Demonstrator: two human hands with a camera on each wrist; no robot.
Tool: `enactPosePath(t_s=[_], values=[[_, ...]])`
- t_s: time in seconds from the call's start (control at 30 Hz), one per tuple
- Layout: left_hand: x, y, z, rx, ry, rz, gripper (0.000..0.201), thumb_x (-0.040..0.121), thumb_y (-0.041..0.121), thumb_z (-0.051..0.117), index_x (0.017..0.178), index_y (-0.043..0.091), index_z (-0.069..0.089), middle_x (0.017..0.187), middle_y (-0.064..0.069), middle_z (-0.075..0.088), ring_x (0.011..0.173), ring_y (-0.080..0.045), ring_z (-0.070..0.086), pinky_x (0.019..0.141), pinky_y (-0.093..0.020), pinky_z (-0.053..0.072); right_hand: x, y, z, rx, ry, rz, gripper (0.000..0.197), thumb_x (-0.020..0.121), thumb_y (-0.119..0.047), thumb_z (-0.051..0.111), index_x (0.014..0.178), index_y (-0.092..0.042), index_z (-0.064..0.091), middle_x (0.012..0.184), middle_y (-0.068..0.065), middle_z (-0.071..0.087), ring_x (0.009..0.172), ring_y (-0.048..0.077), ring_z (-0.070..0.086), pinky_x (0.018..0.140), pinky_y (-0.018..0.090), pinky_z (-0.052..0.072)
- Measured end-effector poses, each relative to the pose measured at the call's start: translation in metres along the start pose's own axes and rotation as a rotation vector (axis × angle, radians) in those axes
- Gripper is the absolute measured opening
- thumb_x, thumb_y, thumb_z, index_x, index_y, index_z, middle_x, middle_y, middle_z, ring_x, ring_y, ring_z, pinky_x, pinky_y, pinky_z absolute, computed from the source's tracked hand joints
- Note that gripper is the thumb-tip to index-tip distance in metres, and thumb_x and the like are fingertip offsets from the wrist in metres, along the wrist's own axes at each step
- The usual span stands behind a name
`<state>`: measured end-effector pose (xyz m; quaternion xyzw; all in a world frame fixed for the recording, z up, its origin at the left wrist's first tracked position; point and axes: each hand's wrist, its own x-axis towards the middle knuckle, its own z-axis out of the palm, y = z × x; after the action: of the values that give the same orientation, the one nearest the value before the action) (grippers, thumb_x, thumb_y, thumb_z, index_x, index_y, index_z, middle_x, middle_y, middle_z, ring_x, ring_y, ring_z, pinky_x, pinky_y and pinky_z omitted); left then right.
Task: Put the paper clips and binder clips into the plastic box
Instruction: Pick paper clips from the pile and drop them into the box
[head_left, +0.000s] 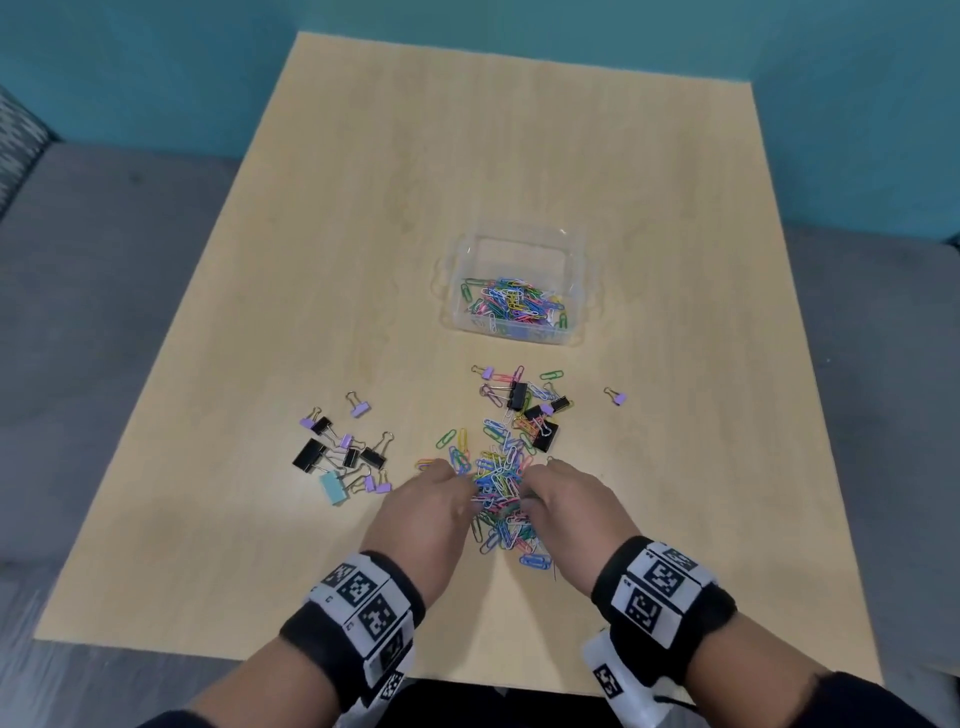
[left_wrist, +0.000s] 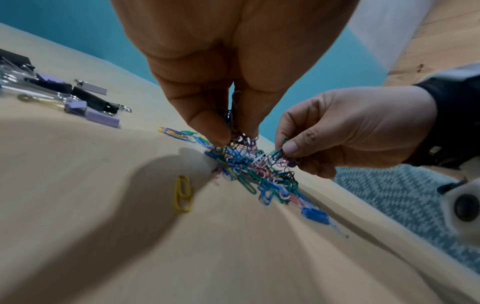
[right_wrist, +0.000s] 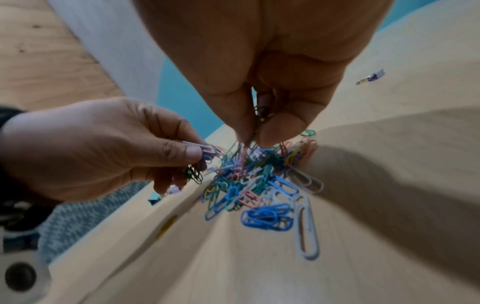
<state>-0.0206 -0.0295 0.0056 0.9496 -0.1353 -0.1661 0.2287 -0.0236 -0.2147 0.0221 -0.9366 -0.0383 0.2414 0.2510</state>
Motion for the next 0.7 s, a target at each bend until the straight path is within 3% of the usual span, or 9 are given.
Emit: enactPosePath(t_s=[0.17,0.27,0.37,0.47,0.6,0.7], values=[[-0.003,-0.002,-0.015,-0.132,-0.014,-0.005,0.023,0.092,0.034,0.045,0.088,0.025,0.066,0.080,0.009,0.050,0.076,-0.009,0.053,0.069,-0.029,0.044,-0.006,0.007,-0.015,0.189,-0.030,0.007,0.009,0.088,-0.018,0.054,0.081,-0.023,0.058,0.083,-0.006,0.058,0.076,0.013,0.055,0.072,0.036,0.048],[-0.001,0.000,-0.030,-0.226,-0.006,-0.015,0.013,0.090,0.025,0.058,0.087,0.026,0.070,0.079,0.010,0.055,0.071,-0.003,0.054,0.065,-0.020,0.040,-0.008,0.007,-0.026,0.409,-0.069,0.111,0.010,0.085,-0.017,0.058,0.078,-0.024,0.061,0.072,-0.008,0.059,0.061,0.010,0.054,0.060,0.034,0.052],[0.006,0.004,-0.046,-0.426,-0.024,-0.108,0.010,0.087,0.020,0.065,0.082,0.027,0.072,0.070,0.010,0.058,0.055,-0.002,0.057,0.058,-0.019,0.044,-0.006,0.003,-0.042,0.694,-0.105,0.195,0.010,0.086,-0.007,0.059,0.081,-0.013,0.064,0.064,0.002,0.056,0.048,0.010,0.052,0.044,0.023,0.043],[0.025,0.009,-0.066,-0.700,-0.059,-0.239,0.009,0.084,0.017,0.068,0.078,0.021,0.073,0.059,0.003,0.063,0.047,-0.011,0.057,0.053,-0.027,0.048,0.004,-0.002,-0.064,0.896,-0.100,0.191,0.006,0.086,0.003,0.061,0.081,0.000,0.062,0.055,0.010,0.053,0.039,0.011,0.050,0.039,0.018,0.041],[0.078,0.012,-0.093,-0.773,0.025,-0.256,0.007,0.086,0.009,0.066,0.082,0.009,0.071,0.056,-0.005,0.063,0.048,-0.016,0.056,0.053,-0.028,0.051,0.046,0.000,-0.094,1.064,0.031,0.196,0.014,0.084,0.008,0.060,0.076,-0.004,0.061,0.059,0.011,0.057,0.043,0.016,0.052,0.039,0.022,0.044],[0.133,0.016,-0.106,-0.708,0.117,-0.216,0.012,0.087,0.012,0.064,0.077,0.007,0.069,0.056,-0.007,0.062,0.048,-0.018,0.056,0.057,-0.034,0.054,0.094,0.006,-0.116,0.955,0.184,0.206,0.019,0.084,0.006,0.060,0.071,-0.009,0.060,0.063,0.016,0.056,0.047,0.022,0.051,0.041,0.025,0.047]])
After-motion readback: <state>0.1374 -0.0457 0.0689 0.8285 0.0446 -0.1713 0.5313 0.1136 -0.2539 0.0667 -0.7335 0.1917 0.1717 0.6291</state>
